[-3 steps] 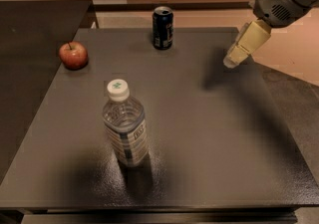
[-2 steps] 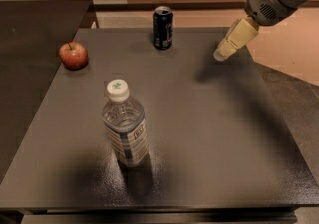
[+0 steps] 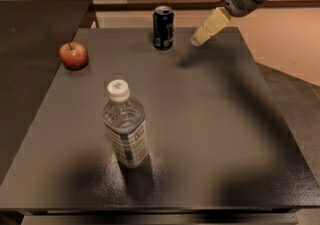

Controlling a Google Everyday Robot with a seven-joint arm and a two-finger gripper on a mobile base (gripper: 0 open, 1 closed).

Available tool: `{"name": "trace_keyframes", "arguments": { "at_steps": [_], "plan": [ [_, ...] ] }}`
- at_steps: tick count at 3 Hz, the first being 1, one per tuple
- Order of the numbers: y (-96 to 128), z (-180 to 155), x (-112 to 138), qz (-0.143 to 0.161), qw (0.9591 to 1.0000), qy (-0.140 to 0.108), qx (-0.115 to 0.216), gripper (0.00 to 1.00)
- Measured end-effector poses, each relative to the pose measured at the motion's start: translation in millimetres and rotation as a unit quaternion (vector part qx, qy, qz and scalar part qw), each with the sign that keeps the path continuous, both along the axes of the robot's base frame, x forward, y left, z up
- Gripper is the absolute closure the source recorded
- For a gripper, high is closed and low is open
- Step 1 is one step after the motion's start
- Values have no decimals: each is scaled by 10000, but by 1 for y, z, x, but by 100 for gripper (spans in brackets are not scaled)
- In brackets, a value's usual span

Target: Move pepsi can near blue plastic bottle

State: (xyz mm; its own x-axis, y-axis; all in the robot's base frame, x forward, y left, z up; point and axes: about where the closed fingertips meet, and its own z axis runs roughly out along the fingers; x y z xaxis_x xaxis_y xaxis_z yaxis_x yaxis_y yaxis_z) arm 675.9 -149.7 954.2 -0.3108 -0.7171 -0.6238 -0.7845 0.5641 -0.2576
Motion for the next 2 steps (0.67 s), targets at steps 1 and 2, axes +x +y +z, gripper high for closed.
{"name": "trace_keyframes", "arguments": {
  "at_steps": [1,2],
  "plan": [
    [22,0,28,-9,9997,-42,255,0],
    [43,-6,50,-61,9987,-44,497,0]
  ]
}}
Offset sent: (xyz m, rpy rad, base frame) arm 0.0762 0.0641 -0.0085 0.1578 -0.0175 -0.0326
